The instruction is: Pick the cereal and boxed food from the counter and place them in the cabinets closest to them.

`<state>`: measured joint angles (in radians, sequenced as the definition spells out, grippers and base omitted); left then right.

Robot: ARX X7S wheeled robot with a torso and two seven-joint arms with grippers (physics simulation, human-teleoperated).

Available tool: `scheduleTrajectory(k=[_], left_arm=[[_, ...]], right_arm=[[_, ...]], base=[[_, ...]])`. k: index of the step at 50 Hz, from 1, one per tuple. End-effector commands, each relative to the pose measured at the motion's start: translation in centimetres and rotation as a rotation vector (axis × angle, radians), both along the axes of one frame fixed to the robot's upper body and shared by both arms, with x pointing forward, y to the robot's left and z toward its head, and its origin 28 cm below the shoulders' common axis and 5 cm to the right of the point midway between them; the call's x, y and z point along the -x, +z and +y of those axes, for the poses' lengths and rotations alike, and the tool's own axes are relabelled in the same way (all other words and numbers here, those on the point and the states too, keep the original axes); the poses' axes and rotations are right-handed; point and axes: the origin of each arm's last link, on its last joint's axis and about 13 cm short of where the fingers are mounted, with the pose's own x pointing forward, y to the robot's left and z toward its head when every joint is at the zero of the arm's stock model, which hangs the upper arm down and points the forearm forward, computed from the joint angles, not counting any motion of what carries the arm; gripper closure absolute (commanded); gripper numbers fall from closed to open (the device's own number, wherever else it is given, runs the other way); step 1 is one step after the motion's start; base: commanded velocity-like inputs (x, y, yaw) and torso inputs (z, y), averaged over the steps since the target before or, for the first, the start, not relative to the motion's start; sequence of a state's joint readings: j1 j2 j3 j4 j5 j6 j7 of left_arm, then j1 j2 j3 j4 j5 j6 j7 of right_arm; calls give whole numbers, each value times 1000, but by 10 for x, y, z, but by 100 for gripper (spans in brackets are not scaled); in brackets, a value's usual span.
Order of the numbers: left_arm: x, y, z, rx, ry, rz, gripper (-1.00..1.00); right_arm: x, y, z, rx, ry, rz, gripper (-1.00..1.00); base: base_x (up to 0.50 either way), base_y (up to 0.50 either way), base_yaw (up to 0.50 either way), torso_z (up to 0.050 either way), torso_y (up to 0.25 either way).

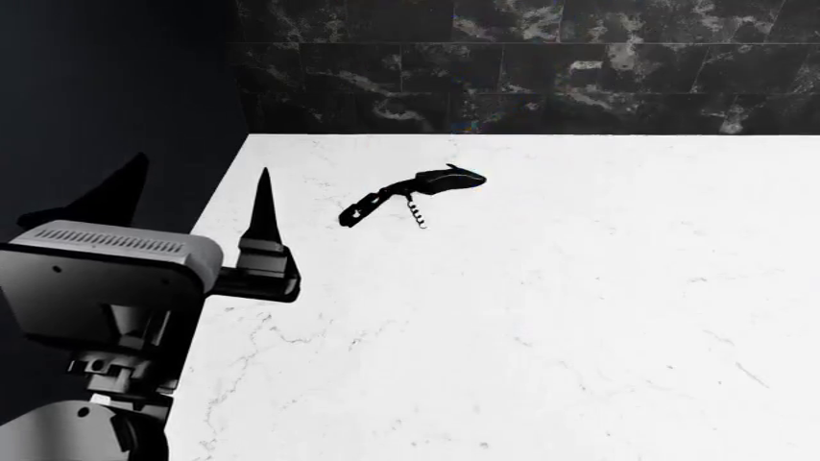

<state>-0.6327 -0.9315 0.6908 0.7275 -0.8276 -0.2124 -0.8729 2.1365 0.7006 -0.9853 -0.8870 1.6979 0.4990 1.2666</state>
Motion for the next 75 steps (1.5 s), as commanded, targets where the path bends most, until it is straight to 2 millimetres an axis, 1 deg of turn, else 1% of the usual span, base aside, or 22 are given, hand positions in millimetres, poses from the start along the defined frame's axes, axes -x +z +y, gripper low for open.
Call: scheduleTrajectory(k=[1, 13, 21, 30, 35, 40, 52, 61, 63, 68, 75], left_arm=[[-1, -1, -1, 0, 1, 2, -100], [-1, 0, -2, -4, 1, 2, -100], [-1, 1, -2, -6, -2, 0, -100], [-1, 1, -3, -9, -4, 1, -100], [-2, 1, -3, -12, -4, 2, -100], [-3, 0, -4, -12, -8, 6, -100], [-2, -3, -6, -10, -21, 14, -100], [-2, -4, -6, -10, -21, 16, -100], [-3, -5, -6, -11, -18, 17, -100], [-2, -5, -6, -8, -20, 16, -100], [-3, -5, -6, -7, -17, 15, -100]], right_arm=[[-12, 30, -3, -15, -16, -184, 100], [-24, 56, -4, 1, -11, -286, 100], [-44, 70, -3, 15, -13, -297, 100], [-84, 85, -3, 16, -39, -307, 100], [-112, 90, 1, 44, -37, -285, 100], [-128, 94, 4, 78, -38, -265, 100], [-143, 112, 8, 124, -57, -288, 100], [-157, 119, 11, 196, -102, -296, 100], [-162, 120, 12, 214, -115, -293, 100], [-183, 121, 12, 248, -161, -281, 100], [-196, 126, 9, 306, -228, -282, 100]], base=[[0, 0, 0, 0, 0], [0, 0, 0, 0, 1], [0, 0, 0, 0, 0], [0, 0, 0, 0, 0], [0, 0, 0, 0, 0], [0, 0, 0, 0, 0], [0, 0, 0, 0, 0], [0, 0, 0, 0, 0], [0, 0, 0, 0, 0], [0, 0, 0, 0, 0], [0, 0, 0, 0, 0]])
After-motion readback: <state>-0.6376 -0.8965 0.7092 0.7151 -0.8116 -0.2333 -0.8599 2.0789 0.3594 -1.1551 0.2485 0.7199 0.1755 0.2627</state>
